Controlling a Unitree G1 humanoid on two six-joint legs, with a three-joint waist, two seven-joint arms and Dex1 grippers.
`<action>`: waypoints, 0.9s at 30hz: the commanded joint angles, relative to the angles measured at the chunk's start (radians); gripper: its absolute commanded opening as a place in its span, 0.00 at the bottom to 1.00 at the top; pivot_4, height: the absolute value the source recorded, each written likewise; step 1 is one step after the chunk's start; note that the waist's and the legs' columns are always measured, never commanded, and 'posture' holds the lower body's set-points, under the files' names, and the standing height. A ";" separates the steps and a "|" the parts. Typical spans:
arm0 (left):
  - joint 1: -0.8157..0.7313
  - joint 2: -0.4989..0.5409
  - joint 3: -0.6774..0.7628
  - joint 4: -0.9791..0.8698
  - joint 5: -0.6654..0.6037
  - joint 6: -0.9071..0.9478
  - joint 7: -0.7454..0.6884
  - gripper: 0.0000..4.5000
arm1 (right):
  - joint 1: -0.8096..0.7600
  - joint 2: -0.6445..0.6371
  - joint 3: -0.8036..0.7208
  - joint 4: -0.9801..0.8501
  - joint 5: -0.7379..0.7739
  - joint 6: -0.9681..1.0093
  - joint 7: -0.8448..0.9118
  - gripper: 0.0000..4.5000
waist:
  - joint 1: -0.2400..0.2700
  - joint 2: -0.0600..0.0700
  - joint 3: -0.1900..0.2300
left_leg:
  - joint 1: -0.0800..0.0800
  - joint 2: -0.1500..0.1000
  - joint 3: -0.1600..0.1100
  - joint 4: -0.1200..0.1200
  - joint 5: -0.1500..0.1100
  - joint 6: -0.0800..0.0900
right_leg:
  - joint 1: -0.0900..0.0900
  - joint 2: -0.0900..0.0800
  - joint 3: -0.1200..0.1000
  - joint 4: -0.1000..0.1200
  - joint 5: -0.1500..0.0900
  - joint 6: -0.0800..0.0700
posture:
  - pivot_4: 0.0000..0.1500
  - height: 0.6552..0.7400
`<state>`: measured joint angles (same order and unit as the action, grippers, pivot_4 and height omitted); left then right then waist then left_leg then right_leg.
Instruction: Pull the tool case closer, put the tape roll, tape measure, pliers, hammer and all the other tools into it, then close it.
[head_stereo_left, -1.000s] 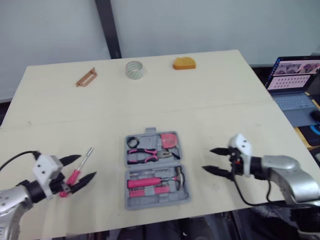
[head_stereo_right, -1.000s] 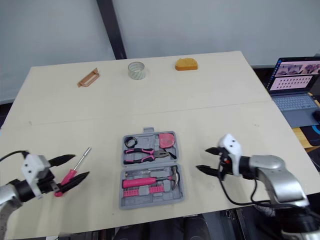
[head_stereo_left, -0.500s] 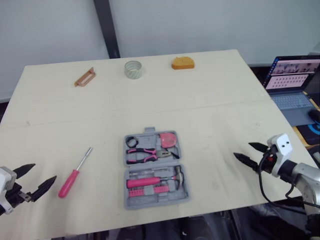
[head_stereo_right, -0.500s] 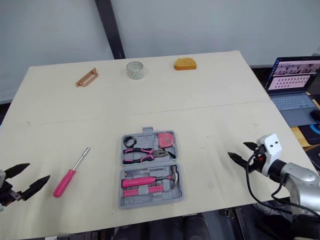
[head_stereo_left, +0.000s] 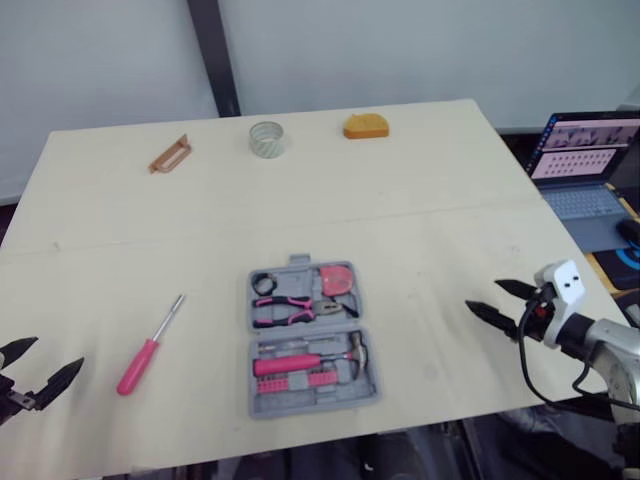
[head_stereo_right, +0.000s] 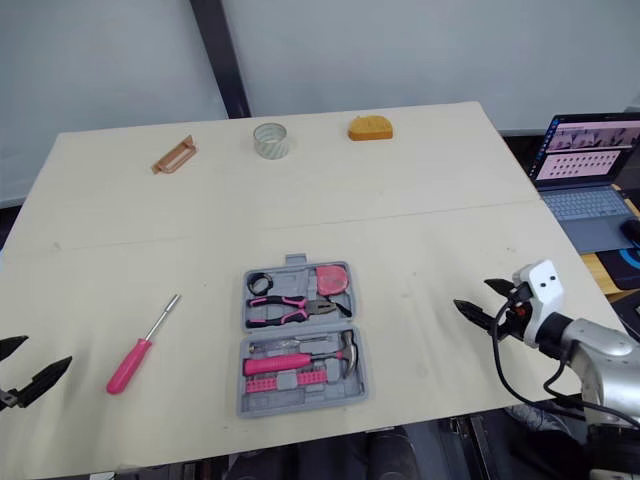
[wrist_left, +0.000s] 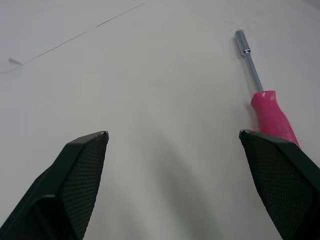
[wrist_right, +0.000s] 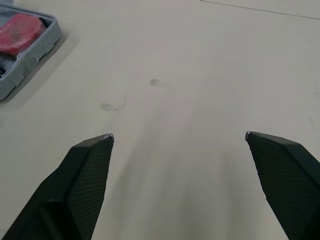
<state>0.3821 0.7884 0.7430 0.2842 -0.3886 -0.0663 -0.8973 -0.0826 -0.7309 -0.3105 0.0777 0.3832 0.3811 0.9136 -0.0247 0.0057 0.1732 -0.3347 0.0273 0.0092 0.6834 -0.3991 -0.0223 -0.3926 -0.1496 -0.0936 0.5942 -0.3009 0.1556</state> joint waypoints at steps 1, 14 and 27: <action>-0.012 0.015 0.008 -0.004 0.003 -0.012 0.008 1.00 | -0.012 -0.010 0.000 -0.042 0.014 0.009 -0.005 0.99 | -0.002 0.000 0.000 | -0.001 0.000 -0.003 0.000 0.000 0.000 | 0.002 -0.001 -0.003 0.000 0.000 0.000 | 1.00 1.00; -0.032 -0.003 -0.019 -0.033 0.003 -0.010 0.028 1.00 | -0.012 -0.008 0.018 -0.082 0.015 0.042 -0.014 0.99 | -0.001 0.003 0.003 | 0.004 0.000 -0.011 0.001 0.001 -0.001 | 0.012 -0.005 -0.024 -0.003 0.000 0.000 | 1.00 1.00; -0.030 -0.012 -0.030 -0.059 -0.003 -0.009 0.035 1.00 | 0.005 -0.010 0.008 -0.116 0.024 0.067 -0.018 0.99 | 0.022 0.005 0.004 | 0.001 -0.011 -0.022 0.001 0.006 0.002 | 0.017 -0.020 -0.041 -0.002 0.001 0.001 | 1.00 1.00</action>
<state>0.3431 0.7822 0.7000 0.2483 -0.3864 -0.0664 -0.8673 -0.0854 -0.7291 -0.2799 -0.0043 0.3870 0.4460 0.9001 -0.0028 0.0105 0.1776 -0.3335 0.0168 -0.0125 0.6842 -0.3933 -0.0205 -0.3758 -0.1697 -0.1342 0.5925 -0.3001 0.1570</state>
